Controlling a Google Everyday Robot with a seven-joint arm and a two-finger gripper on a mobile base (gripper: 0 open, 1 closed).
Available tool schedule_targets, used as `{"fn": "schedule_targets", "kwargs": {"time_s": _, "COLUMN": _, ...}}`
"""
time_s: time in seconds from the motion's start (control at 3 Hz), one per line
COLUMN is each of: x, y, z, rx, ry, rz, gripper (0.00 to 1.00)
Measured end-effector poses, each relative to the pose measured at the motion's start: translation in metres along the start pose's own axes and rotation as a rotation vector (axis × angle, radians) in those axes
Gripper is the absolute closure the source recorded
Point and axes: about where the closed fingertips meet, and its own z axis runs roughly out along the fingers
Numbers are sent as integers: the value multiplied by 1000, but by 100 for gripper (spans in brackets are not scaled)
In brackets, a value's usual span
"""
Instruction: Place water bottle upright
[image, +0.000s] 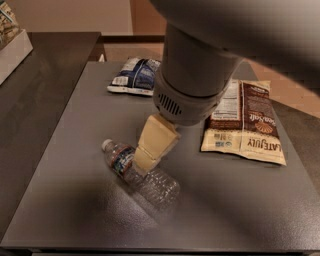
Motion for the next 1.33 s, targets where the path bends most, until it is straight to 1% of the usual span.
{"fn": "schedule_targets", "kwargs": {"time_s": 0.33, "x": -1, "y": 0, "z": 0, "rx": -1, "ry": -2, "rz": 1, "gripper": 0}}
{"fn": "schedule_targets", "kwargs": {"time_s": 0.67, "x": -5, "y": 8, "z": -6, "rx": 16, "ry": 8, "rz": -30, "gripper": 0}}
{"fn": "schedule_targets", "kwargs": {"time_s": 1.33, "x": -12, "y": 62, "z": 23, "rx": -10, "ry": 121, "rz": -106, "gripper": 0}}
